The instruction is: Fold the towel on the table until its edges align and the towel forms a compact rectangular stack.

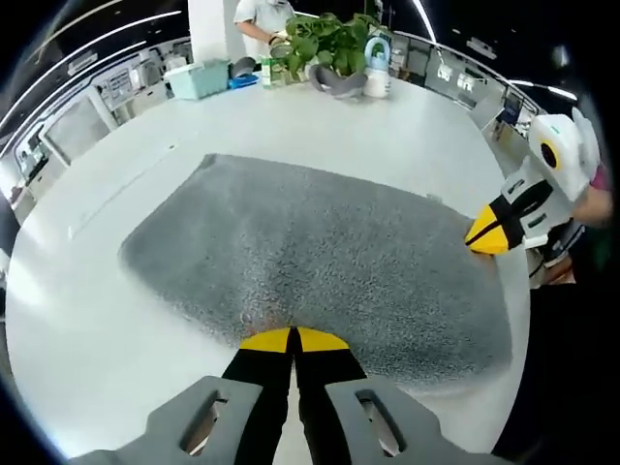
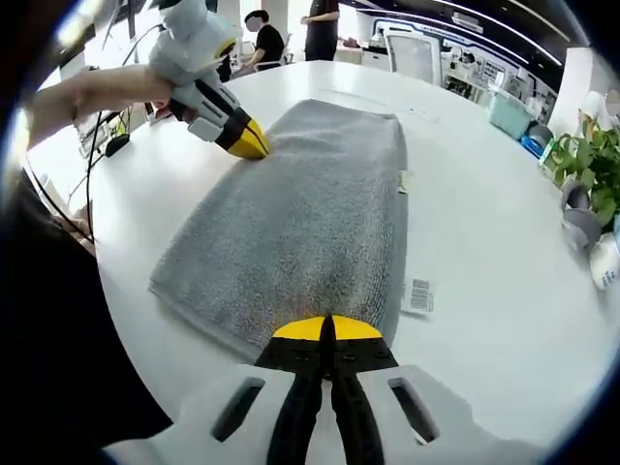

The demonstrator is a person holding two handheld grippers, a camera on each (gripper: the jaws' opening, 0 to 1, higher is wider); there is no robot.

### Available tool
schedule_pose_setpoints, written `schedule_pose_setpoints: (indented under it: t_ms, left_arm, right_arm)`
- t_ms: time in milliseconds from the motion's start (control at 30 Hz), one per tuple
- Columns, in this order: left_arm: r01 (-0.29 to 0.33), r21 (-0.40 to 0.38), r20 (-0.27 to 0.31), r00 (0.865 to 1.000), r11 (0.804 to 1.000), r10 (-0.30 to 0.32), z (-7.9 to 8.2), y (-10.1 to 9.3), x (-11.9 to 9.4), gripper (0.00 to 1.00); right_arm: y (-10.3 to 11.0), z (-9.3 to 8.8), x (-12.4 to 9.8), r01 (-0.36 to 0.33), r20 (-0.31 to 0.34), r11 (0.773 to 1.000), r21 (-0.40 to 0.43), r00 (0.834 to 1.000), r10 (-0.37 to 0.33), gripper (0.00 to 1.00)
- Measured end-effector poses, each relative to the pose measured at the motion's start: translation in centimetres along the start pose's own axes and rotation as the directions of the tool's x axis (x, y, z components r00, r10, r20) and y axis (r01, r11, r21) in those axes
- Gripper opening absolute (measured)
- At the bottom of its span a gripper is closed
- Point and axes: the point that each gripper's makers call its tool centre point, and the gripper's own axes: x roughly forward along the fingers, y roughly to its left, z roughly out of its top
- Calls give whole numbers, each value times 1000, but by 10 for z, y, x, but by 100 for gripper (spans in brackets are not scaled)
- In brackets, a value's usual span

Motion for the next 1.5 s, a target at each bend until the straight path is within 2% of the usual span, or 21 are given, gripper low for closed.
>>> schedule_pose_setpoints:
  t_ms: [100, 200, 267, 367, 867, 1100, 1267, 1367, 1433, 1500]
  left_arm:
    - [-21, 36, -1, 1000, 999, 21, 0, -1, 0, 1]
    - [-63, 162, -22, 997, 985, 68, 2, 0, 1, 1]
    - [-76, 206, -33, 996, 976, 85, 2, -1, 1, 1]
    - [-79, 206, -35, 996, 975, 88, 3, -1, 2, 1]
    - [-70, 155, -23, 997, 985, 74, 2, 2, 1, 1]
    - [-84, 182, -10, 996, 980, 87, 2, 1, 0, 1]
    - [-86, 186, -3, 996, 979, 88, 3, 2, 0, 1]
    - [-88, 191, 1, 996, 978, 90, 3, 3, 0, 1]
    - [-91, 189, 9, 996, 978, 91, 3, 3, 0, 1]
    - [-95, 190, 21, 995, 977, 93, 3, 3, -1, 1]
  right_arm:
    - [2, -1, 0, -12, -9, 1000, -4, 1000, 12, 0]
    - [10, -1, -1, -63, -26, 998, 18, 998, 63, 0]
    - [15, -2, -2, -89, -33, 996, 25, 995, 89, 0]
    - [20, -3, -3, -110, -37, 994, 26, 993, 111, 0]
    - [30, -3, -3, -114, -29, 993, 10, 993, 115, 0]
    - [36, -3, -5, -82, 3, 996, 27, 997, 82, 0]
    - [42, -3, -5, -97, 18, 995, 32, 995, 97, 0]
    - [49, -4, -6, -119, 43, 989, 84, 992, 116, 0]
    - [51, -5, -7, -115, 62, 990, 76, 992, 110, 0]
    - [49, -3, -6, -77, 91, 997, -28, 993, 79, 0]
